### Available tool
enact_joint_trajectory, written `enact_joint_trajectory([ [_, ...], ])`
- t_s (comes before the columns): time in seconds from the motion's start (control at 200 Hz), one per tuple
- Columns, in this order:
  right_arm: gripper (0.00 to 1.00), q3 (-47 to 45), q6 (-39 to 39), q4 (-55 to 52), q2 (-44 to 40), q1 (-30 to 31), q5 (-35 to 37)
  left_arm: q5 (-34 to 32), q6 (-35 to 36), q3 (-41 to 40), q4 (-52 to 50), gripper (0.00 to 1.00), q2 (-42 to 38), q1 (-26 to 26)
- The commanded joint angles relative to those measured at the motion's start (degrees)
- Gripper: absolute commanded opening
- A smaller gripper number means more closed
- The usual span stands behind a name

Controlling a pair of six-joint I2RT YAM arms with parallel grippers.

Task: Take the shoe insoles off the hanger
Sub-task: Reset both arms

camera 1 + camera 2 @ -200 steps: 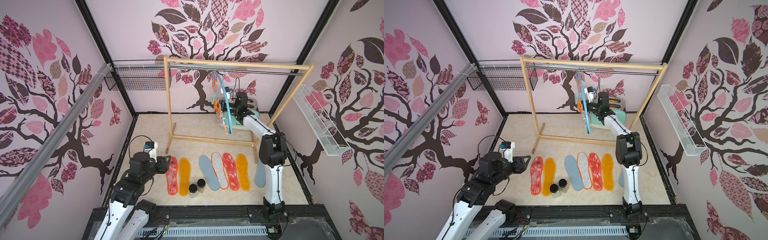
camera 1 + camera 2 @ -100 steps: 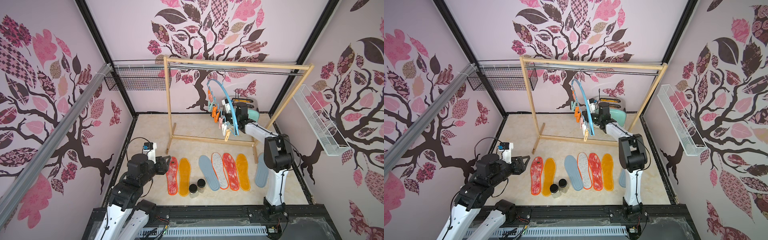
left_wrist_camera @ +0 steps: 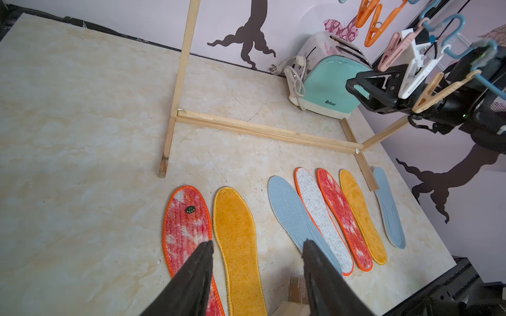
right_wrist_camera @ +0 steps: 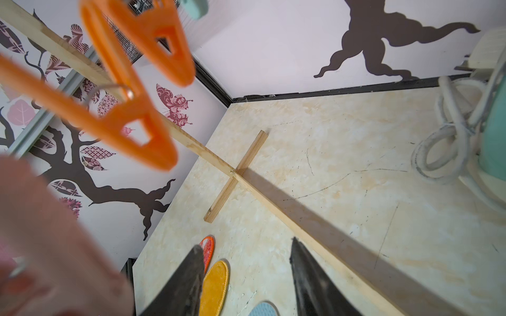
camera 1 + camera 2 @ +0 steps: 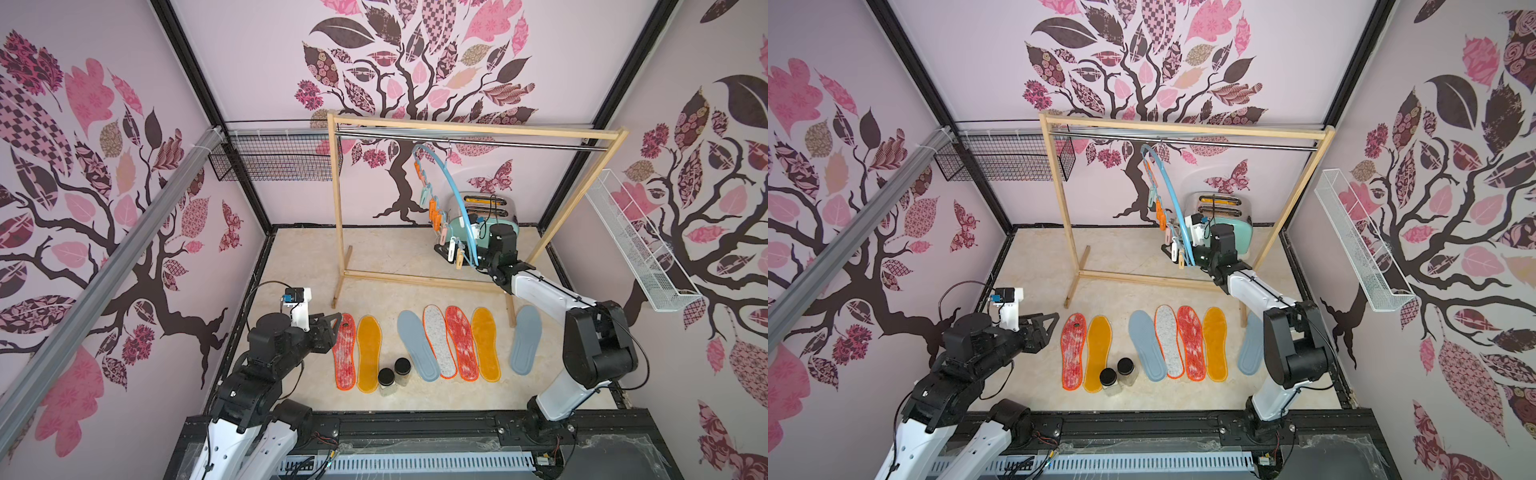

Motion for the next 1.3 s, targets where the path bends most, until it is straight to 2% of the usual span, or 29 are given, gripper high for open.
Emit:
enact_joint_trajectory([
  [0.0,0.53,-3.27,-0.69,0.07,-5.03,0.69,2.28,0.51,0.89,-0.50,0.59,0.57,-0.66,-0.24],
  [0.455,0.53,-23.95,-1.80,-3.92,-28.12,1.74,9.64,0.65,0.75,-0.50,0.64,0.57,-0.70,-0.33],
  [0.855,0.53,-41.90,-1.32,-5.82,-50.08,7.21,18.38,0.81,0.45,-0.74,0.91,0.57,-1.66,-0.33],
  [1.01,0.53,-47.73,-0.82,-5.43,-57.91,7.45,20.77,0.81,0.28,-0.89,1.11,0.57,-2.02,-0.33],
  [1.291,0.53,-53.01,-0.90,-3.30,-61.11,7.45,23.87,0.00,0.16,-0.81,0.95,0.57,-1.86,-0.33],
])
